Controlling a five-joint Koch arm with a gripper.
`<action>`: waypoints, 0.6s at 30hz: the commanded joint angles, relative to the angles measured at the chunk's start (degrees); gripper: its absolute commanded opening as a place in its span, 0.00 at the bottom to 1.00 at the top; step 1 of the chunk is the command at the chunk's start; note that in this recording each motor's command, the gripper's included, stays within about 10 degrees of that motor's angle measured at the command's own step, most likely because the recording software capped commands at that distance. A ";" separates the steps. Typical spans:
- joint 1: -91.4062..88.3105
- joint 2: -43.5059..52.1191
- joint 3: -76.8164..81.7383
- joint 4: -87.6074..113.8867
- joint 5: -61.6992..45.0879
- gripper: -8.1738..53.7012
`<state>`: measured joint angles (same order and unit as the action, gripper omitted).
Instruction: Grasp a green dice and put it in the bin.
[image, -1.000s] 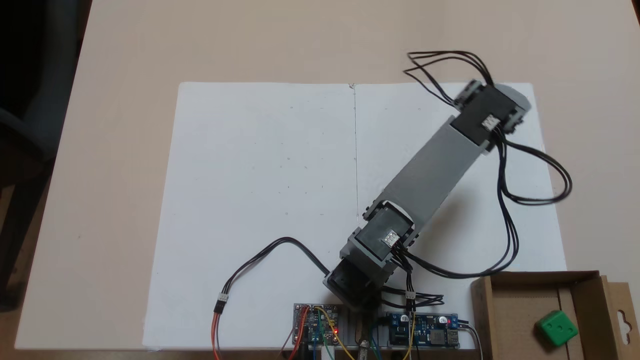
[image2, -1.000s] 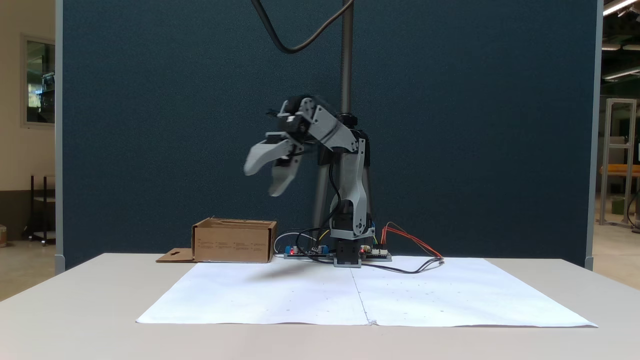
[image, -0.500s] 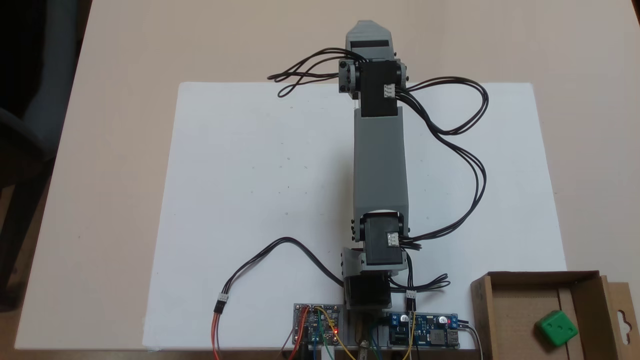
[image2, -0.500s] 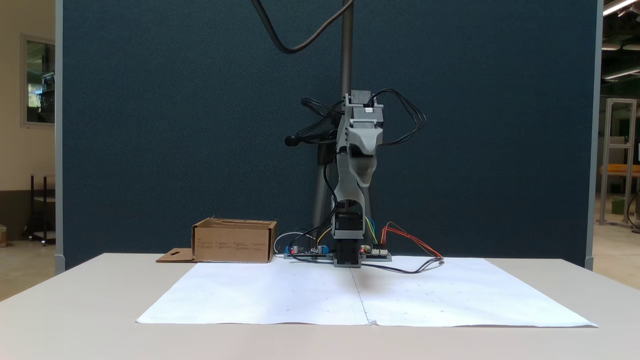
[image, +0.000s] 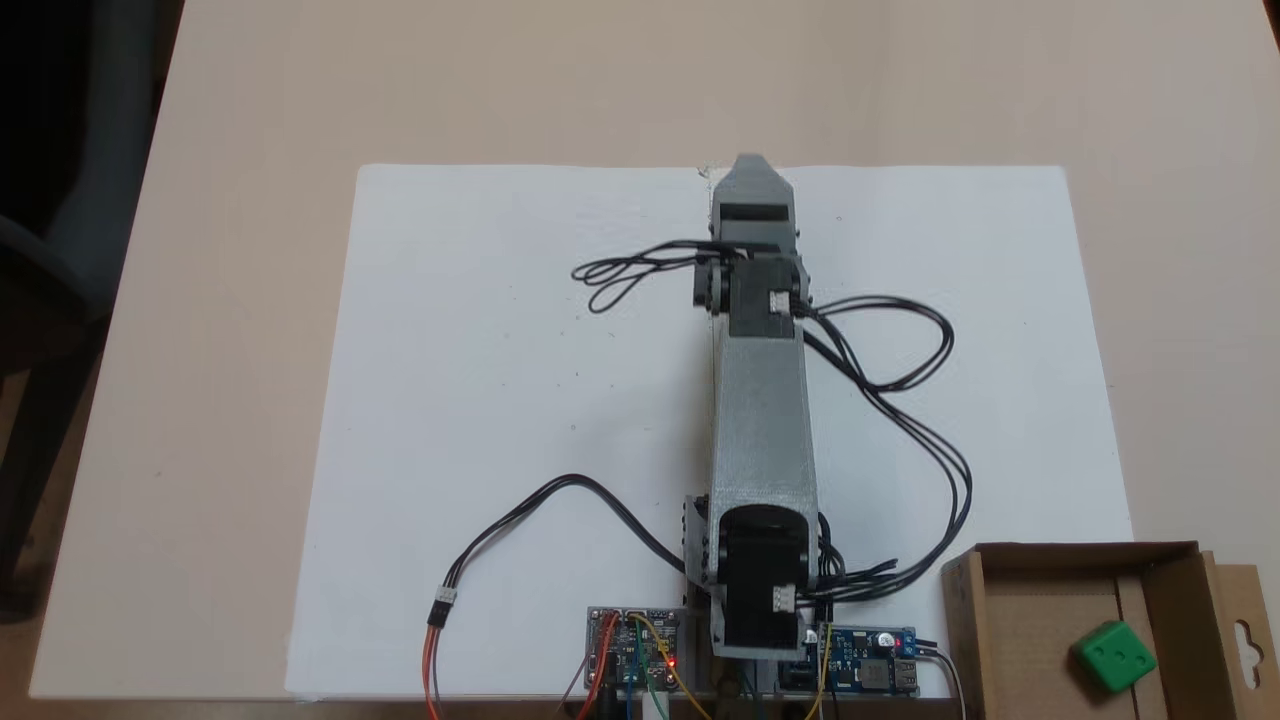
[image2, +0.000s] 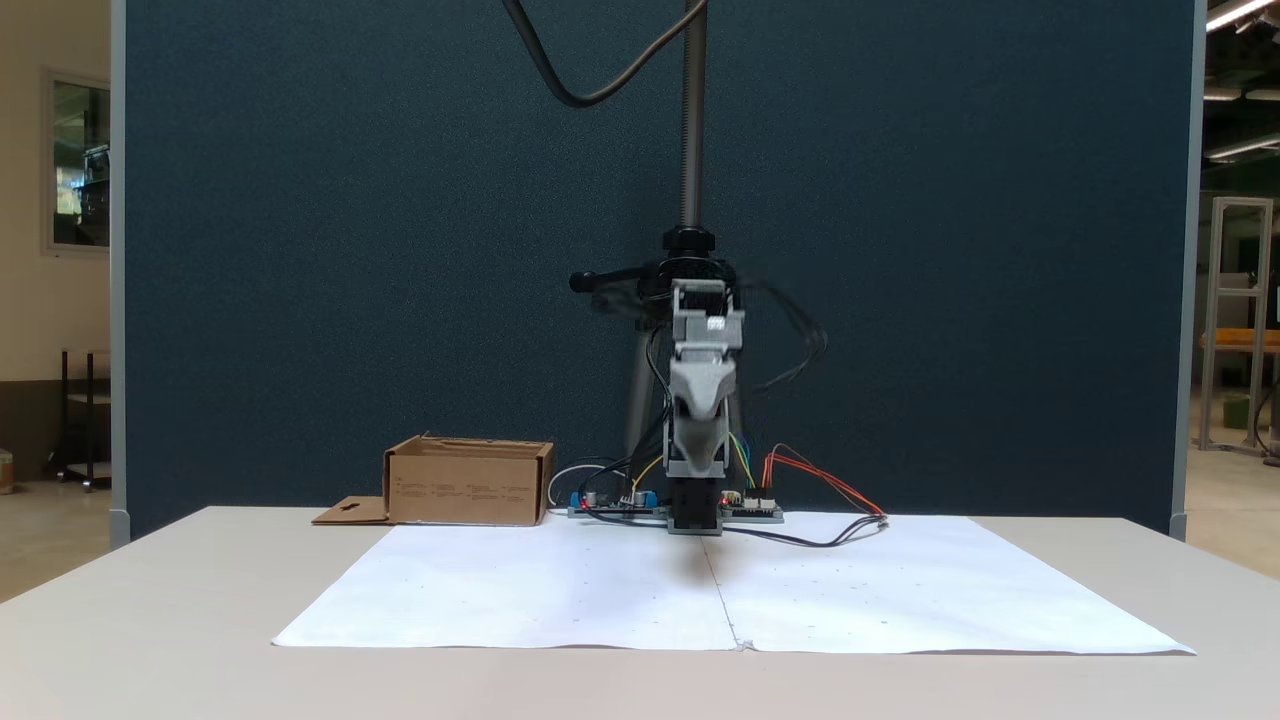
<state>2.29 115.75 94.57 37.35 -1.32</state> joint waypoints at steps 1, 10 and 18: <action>1.67 4.31 1.05 -9.56 3.08 0.84; -0.26 12.04 8.17 -27.67 2.99 0.85; 0.53 14.50 12.74 -42.52 3.16 0.85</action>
<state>1.58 127.88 107.93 3.25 -1.32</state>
